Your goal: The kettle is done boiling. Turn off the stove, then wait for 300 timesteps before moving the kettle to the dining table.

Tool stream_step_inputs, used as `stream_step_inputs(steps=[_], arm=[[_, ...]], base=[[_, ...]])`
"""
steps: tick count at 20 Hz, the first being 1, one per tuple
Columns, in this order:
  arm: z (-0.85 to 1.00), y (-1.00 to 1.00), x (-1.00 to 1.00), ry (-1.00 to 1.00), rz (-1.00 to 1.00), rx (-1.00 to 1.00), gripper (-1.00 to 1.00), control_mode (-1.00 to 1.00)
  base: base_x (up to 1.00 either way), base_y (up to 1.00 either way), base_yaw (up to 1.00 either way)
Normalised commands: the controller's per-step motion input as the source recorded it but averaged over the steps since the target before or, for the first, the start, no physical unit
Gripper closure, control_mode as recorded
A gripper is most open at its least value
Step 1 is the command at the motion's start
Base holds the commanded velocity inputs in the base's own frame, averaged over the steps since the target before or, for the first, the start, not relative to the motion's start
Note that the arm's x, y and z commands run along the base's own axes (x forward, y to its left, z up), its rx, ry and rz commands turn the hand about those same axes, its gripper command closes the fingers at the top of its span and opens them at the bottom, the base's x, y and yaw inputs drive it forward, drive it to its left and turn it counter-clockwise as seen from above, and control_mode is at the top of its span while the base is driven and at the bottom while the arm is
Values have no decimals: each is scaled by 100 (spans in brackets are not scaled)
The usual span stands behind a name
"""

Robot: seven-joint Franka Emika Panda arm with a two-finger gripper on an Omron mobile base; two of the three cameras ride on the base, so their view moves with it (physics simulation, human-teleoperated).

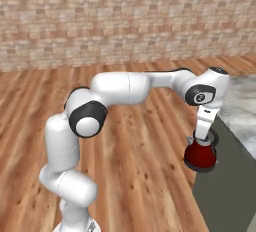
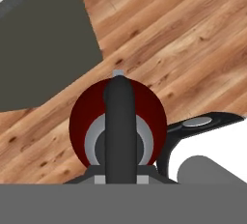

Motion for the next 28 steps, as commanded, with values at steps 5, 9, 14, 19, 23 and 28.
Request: stream_step_inputs(steps=[5,9,14,19,23,28], arm=[[0,0,0,0,0,0,100,100],[0,0,0,0,0,0,100,100],[0,0,0,0,0,0,100,100],[0,0,0,0,0,0,100,100],[0,0,0,0,0,0,100,100],[0,0,0,0,0,0,100,100]], base=[[73,50,-13],[67,40,-14],[59,38,-17],[53,25,-18],[51,14,-17],[49,4,-17]])
